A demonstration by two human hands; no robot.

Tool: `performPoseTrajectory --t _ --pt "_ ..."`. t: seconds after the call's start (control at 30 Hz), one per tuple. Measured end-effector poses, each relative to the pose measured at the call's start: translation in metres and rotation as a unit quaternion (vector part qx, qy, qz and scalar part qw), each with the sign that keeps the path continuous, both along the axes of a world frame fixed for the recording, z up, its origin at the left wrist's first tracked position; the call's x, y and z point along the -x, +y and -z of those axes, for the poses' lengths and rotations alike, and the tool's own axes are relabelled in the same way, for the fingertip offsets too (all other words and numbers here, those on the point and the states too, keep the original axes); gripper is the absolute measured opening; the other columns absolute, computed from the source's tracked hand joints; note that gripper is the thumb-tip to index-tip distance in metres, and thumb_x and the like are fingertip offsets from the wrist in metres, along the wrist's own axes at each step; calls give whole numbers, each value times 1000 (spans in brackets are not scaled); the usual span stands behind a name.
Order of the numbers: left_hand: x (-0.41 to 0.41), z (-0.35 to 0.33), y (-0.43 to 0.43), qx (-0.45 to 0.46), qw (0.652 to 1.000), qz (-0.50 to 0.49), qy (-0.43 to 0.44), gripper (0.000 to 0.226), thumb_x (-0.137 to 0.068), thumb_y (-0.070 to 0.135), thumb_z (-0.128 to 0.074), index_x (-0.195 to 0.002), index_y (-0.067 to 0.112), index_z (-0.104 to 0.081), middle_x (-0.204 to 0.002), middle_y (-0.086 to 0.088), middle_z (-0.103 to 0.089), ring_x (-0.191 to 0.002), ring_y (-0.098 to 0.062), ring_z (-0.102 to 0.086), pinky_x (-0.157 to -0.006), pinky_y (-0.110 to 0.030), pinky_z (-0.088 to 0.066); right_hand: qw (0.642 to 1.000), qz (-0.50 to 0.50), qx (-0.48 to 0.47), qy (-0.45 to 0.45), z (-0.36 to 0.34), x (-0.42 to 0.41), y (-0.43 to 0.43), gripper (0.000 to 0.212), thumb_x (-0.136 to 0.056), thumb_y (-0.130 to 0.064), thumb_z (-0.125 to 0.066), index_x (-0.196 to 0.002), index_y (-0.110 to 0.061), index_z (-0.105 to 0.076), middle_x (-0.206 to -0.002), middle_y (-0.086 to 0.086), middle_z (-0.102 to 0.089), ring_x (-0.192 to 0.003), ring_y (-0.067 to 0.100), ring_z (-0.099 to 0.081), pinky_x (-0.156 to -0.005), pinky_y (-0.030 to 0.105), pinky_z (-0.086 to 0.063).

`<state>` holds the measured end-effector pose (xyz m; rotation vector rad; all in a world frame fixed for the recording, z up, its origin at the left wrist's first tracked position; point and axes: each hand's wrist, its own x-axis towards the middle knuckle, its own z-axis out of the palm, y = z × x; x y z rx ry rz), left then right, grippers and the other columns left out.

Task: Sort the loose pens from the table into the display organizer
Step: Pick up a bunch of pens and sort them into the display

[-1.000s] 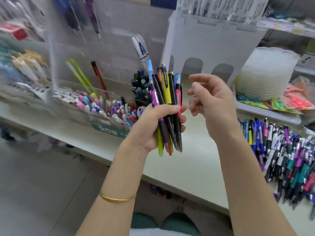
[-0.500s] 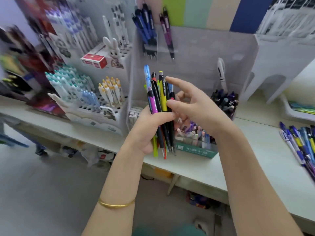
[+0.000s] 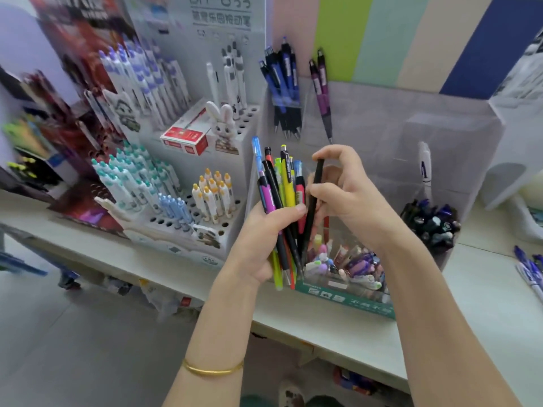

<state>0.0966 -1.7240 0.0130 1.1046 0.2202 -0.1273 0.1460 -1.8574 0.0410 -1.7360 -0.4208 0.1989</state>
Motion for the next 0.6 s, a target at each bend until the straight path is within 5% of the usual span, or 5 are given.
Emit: performPoseTrajectory --t 0.17,0.3,0.4,0.5,0.6 --pt "-16 4 -2 -67 997 -30 20 24 -87 0 -64 -110 2 -56 -76 -11 -61 -62 -19 -65 -57 -32 -58 986 142 -85 22 3 -11 4 29 -94 -5 -49 -116 -24 -49 -75 -5 -51 -53 5 -41 -52 22 -36" --pt "-28 9 2 -167 985 -30 -14 31 -79 6 -71 -105 15 -59 -93 -18 -66 -84 -29 -69 -75 -40 -60 992 120 -39 7 -8 -8 14 17 -91 -5 -53 -82 -19 -50 -53 -15 -46 -47 0 -42 -47 14 -36" --pt "-31 7 6 -178 983 -3 -46 37 -80 -2 -67 -114 11 -57 -98 -14 -68 -86 -23 -68 -68 -28 -59 994 103 6 -21 -15 -5 31 19 -91 -1 -51 -97 -18 -57 -72 -14 -59 -63 1 -59 -57 17 -47" --pt "-35 9 13 -184 981 25 -60 41 -77 -4 -67 -115 8 -56 -98 -19 -68 -79 -28 -68 -66 -38 -58 987 89 108 -75 -22 -7 39 37 -91 -3 -53 -121 -24 -59 -103 -3 -67 -93 8 -65 -79 22 -55" --pt "-37 11 19 -196 977 51 -61 41 -76 -6 -64 -114 5 -54 -94 -22 -66 -67 -19 -63 -59 -36 -56 973 118 171 -100 -20 -7 45 24 -89 -10 -58 -107 -25 -62 -100 6 -67 -90 22 -62 -85 33 -52"
